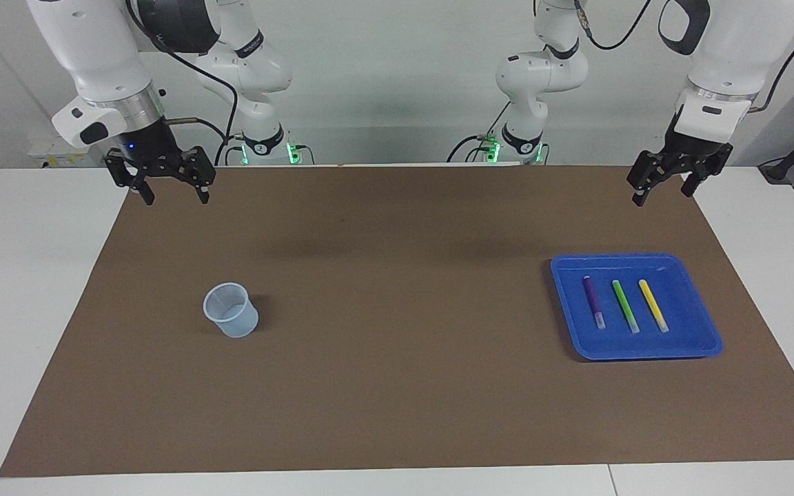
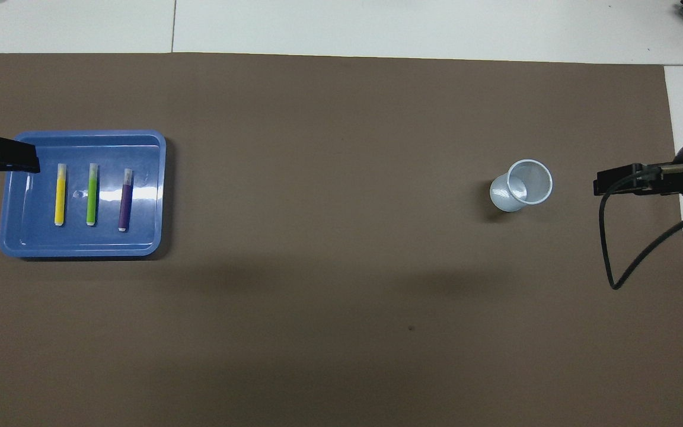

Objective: Right arm passes pens to left for tray arrangement

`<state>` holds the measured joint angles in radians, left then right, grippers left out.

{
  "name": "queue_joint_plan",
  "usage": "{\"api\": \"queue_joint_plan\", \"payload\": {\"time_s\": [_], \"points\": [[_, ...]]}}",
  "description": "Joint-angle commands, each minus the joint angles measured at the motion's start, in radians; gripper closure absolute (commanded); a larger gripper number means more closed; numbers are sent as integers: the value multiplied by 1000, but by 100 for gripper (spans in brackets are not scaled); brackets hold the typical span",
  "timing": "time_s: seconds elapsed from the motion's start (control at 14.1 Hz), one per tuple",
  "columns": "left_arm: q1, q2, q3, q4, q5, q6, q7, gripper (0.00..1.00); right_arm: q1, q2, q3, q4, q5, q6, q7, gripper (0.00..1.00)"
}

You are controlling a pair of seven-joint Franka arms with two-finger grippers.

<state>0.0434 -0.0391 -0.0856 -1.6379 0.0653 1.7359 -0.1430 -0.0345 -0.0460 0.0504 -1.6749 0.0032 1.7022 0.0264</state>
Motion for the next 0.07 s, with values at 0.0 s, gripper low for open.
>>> {"api": "queue_joint_plan", "payload": {"time_s": [0.0], "points": [[-8, -24, 10, -25, -12, -1, -7, 0, -13, -6, 6, -8, 12, -4, -2, 0]]}}
